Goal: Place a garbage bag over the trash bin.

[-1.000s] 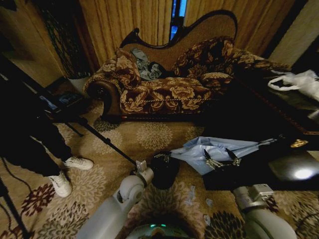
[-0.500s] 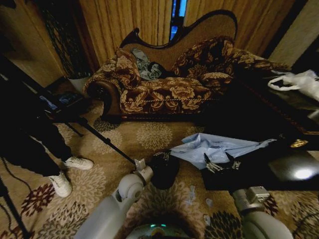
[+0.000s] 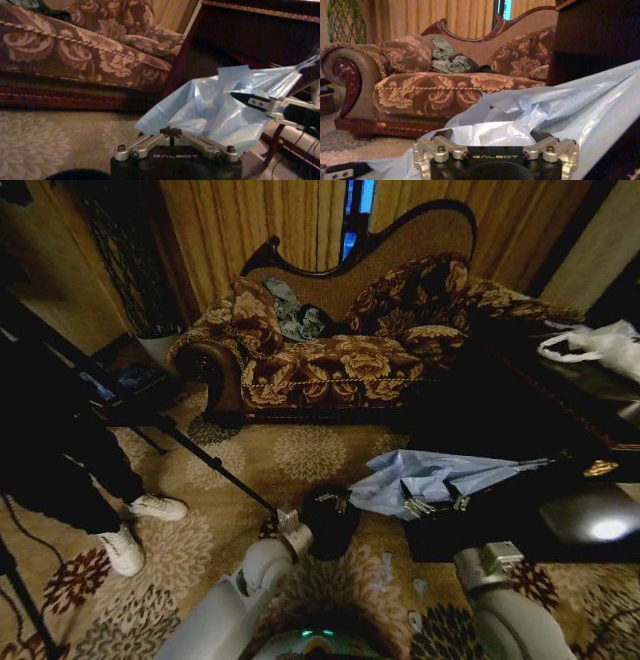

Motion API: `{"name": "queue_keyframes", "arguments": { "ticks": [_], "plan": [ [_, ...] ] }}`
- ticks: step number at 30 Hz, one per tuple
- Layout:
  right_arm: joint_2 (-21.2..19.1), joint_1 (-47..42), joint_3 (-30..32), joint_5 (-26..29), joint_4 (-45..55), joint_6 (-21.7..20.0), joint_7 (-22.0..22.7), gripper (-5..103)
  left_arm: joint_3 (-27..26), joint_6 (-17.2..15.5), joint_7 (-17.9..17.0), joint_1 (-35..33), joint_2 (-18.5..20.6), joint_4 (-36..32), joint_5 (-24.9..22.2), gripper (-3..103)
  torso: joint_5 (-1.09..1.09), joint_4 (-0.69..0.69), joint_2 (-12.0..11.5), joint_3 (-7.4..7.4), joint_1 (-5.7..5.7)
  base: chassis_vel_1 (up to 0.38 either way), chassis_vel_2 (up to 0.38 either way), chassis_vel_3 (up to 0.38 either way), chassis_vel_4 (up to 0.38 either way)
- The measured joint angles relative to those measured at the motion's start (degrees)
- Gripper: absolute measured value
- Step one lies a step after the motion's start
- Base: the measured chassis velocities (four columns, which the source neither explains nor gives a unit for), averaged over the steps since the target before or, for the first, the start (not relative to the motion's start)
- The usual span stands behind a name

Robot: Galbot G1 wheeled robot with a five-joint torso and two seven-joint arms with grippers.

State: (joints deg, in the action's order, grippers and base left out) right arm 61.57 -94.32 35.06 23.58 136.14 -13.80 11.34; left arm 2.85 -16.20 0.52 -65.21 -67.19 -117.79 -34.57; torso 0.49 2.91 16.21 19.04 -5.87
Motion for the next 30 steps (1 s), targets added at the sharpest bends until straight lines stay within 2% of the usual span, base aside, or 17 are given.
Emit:
{"name": "queue_keyframes", "arguments": {
  "ticks": [13,21,30],
  "plan": [
    [-0.72,0.49,-0.63,-0.27,-1.17,-0.32,-0.13,100,-1.94,0.38,0.10,-1.73,0.09,-0.99,-0.15,0,0.00,0.00,0.00,0.00,0.00,0.000,0.000,0.000,0.000],
    [-1.04,2.68,-3.27,-1.72,-3.73,-0.13,-0.23,100,-3.51,1.24,0.12,-4.73,0.27,-2.71,0.16,0,0.00,0.00,0.00,0.00,0.00,0.000,0.000,0.000,0.000],
    [-1.27,3.59,-4.55,-2.27,-4.45,0.12,-0.27,100,-4.94,1.39,0.41,-4.69,0.71,-2.79,0.11,0,0.00,0.00,0.00,0.00,0.00,0.000,0.000,0.000,0.000]
  ]
}}
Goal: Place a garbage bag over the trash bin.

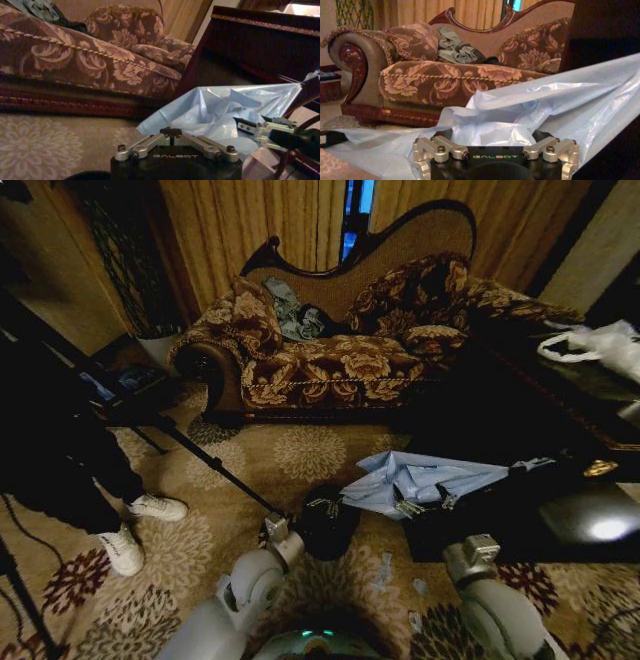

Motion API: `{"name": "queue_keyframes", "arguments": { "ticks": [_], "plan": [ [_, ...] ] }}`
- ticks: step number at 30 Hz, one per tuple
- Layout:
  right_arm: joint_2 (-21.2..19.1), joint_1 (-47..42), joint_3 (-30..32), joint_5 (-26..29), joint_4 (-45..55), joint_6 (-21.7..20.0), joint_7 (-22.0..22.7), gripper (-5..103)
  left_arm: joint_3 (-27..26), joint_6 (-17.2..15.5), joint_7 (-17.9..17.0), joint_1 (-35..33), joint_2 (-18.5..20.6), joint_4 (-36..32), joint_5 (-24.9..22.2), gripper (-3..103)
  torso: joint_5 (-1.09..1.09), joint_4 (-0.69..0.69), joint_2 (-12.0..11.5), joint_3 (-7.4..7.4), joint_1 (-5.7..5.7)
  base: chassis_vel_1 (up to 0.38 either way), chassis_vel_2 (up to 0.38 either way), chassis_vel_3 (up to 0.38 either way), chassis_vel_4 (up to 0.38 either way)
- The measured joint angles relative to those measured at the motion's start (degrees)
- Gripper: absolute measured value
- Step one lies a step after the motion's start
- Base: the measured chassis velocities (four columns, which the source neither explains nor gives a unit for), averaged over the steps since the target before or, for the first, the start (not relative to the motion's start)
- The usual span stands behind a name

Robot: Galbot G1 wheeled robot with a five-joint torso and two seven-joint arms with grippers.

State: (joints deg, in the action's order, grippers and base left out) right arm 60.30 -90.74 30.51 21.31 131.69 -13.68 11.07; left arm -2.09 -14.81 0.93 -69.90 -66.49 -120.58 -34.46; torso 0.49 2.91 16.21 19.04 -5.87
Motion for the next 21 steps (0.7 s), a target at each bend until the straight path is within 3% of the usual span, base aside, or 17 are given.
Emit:
{"name": "queue_keyframes", "arguments": {
  "ticks": [10,21],
  "plan": [
    [-0.27,-0.27,-0.14,-0.34,0.12,0.22,-0.21,100,-0.09,0.16,0.03,0.17,-0.23,0.26,-0.16,0,0.00,0.00,0.00,0.00,0.00,0.000,0.000,0.000,0.000],
    [-3.21,-2.29,1.63,0.20,1.59,0.38,-1.35,100,-1.52,0.95,-0.26,1.26,-0.27,1.49,-0.40,0,0.00,0.00,0.00,0.00,0.00,0.000,0.000,0.000,0.000]
  ]
}}
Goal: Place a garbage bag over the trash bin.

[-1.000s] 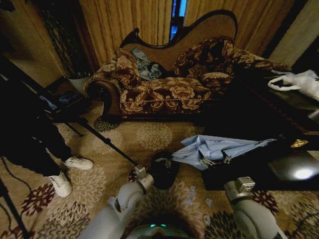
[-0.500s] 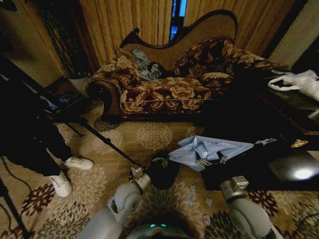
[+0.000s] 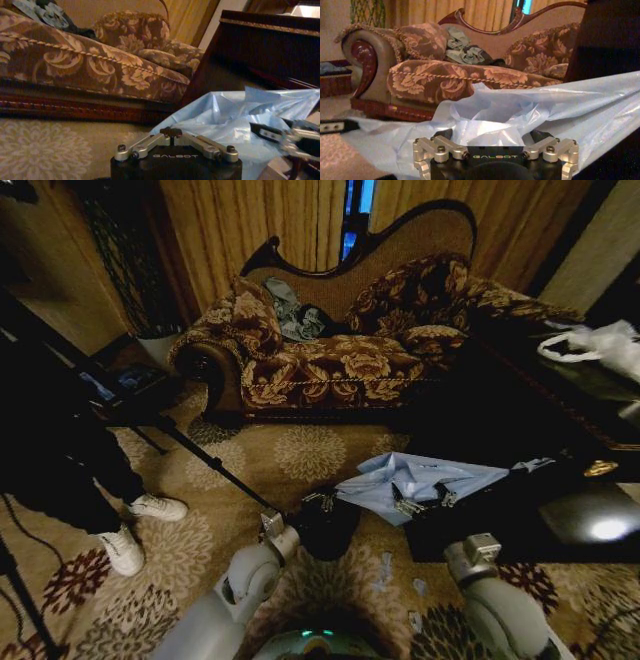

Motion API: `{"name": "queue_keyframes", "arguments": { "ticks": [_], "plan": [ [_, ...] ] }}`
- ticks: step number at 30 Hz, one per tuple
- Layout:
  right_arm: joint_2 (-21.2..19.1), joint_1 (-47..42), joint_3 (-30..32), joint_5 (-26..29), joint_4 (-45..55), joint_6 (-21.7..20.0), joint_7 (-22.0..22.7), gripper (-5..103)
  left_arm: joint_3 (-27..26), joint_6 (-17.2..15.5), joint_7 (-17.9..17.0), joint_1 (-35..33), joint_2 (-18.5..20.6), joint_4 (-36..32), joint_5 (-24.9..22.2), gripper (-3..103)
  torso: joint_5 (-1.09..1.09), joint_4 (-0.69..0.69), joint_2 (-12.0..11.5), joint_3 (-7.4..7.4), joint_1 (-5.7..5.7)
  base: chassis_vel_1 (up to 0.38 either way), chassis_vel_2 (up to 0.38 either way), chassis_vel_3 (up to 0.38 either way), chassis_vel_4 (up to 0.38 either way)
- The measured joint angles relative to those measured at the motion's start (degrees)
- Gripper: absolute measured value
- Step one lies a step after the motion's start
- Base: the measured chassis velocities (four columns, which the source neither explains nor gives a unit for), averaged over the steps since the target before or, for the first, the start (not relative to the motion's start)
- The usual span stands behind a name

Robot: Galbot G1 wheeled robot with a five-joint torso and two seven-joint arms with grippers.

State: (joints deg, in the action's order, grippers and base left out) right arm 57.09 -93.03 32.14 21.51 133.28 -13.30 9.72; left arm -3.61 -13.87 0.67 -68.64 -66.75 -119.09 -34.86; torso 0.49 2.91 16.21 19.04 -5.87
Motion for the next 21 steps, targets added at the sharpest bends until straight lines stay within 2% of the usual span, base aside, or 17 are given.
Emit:
{"name": "queue_keyframes", "arguments": {
  "ticks": [9,21],
  "plan": [
    [0.17,-2.41,0.85,-0.40,0.86,0.65,-0.67,100,-0.31,-0.10,-0.72,0.32,-0.47,0.16,-1.09,0,0.00,0.00,0.00,0.00,0.00,0.000,0.000,0.000,0.000],
    [0.37,-0.52,-1.14,-1.58,-0.50,0.84,-0.83,100,-0.89,-0.09,-0.44,-1.24,-0.36,-1.53,-0.81,0,0.00,0.00,0.00,0.00,0.00,0.000,0.000,0.000,0.000]
  ]
}}
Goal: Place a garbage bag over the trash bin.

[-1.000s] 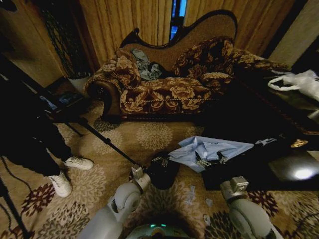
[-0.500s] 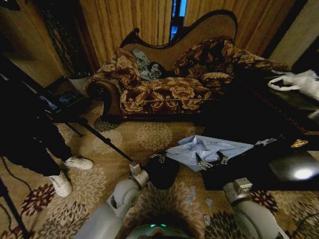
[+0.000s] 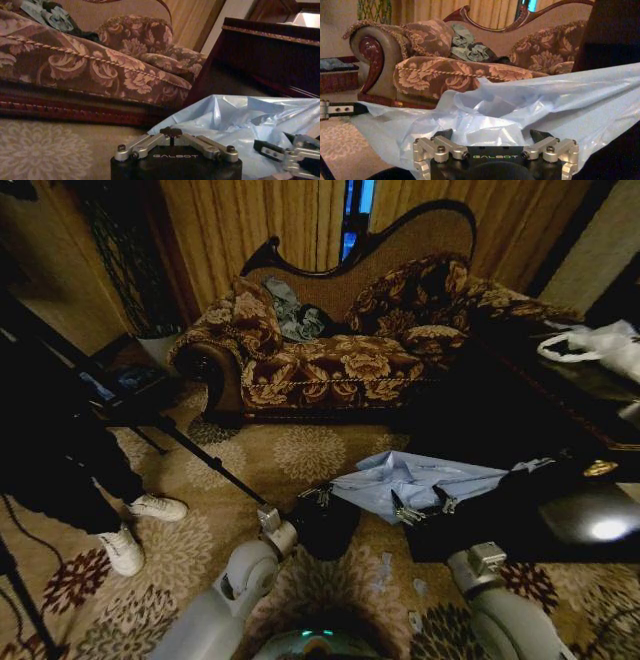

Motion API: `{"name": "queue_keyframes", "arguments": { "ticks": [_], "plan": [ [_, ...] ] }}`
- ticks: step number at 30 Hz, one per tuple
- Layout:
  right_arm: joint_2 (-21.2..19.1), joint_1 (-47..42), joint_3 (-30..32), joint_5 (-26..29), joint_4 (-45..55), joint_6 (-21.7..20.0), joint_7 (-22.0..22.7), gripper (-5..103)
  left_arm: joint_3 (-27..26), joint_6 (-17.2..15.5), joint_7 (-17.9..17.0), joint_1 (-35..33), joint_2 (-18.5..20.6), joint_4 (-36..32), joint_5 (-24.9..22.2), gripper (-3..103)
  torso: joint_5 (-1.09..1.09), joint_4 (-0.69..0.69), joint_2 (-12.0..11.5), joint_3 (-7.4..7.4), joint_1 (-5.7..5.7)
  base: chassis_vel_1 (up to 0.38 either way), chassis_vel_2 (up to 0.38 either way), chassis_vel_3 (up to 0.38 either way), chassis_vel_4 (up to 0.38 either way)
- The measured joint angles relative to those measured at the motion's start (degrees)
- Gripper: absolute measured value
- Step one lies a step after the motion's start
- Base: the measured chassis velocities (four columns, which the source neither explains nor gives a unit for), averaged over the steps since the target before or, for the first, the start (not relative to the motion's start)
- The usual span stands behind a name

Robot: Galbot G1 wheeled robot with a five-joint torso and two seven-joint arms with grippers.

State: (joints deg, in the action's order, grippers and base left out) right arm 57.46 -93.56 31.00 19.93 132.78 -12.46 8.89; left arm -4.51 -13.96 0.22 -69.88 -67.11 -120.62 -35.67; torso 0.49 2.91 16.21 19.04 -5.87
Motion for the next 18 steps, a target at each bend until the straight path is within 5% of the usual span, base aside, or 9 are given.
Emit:
{"name": "queue_keyframes", "arguments": {
  "ticks": [18],
  "plan": [
    [-1.27,2.24,-4.16,-3.27,-2.92,0.21,0.03,100,-1.20,0.49,0.29,-1.79,0.34,-2.86,0.29,0,0.00,0.00,0.00,0.00,0.00,0.000,0.000,0.000,0.000]
  ]
}}
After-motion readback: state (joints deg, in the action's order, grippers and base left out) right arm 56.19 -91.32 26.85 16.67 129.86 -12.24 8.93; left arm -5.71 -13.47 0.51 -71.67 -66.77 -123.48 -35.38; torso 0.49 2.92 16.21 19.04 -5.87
